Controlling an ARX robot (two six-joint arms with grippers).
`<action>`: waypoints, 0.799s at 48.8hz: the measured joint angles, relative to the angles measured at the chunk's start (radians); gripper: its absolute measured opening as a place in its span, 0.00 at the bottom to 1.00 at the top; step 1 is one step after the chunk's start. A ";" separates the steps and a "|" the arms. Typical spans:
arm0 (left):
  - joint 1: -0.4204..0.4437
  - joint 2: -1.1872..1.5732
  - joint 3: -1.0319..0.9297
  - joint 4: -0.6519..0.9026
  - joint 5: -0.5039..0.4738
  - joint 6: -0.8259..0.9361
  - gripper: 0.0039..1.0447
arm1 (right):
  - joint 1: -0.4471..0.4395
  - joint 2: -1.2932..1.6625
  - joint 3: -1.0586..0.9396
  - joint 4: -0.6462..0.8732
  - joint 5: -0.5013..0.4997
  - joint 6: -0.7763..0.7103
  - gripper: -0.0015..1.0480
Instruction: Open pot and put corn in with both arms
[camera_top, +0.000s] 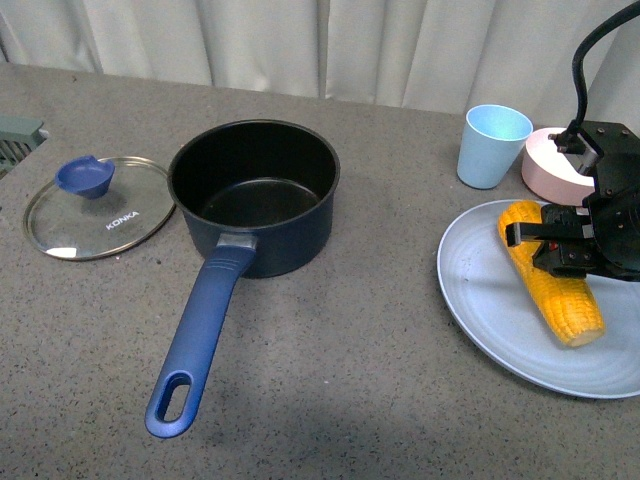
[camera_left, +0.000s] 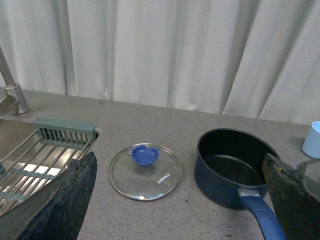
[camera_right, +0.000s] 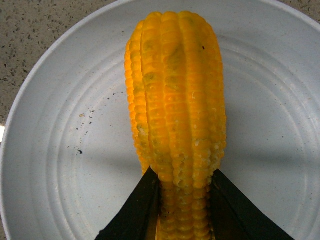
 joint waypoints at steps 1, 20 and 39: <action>0.000 0.000 0.000 0.000 0.000 0.000 0.94 | 0.000 -0.004 0.000 -0.001 -0.007 0.000 0.20; 0.000 0.000 0.000 0.000 0.000 0.000 0.94 | 0.018 -0.183 0.087 -0.003 -0.279 0.156 0.08; 0.000 0.000 0.000 0.000 0.000 0.000 0.94 | 0.270 0.044 0.507 -0.125 -0.349 0.357 0.08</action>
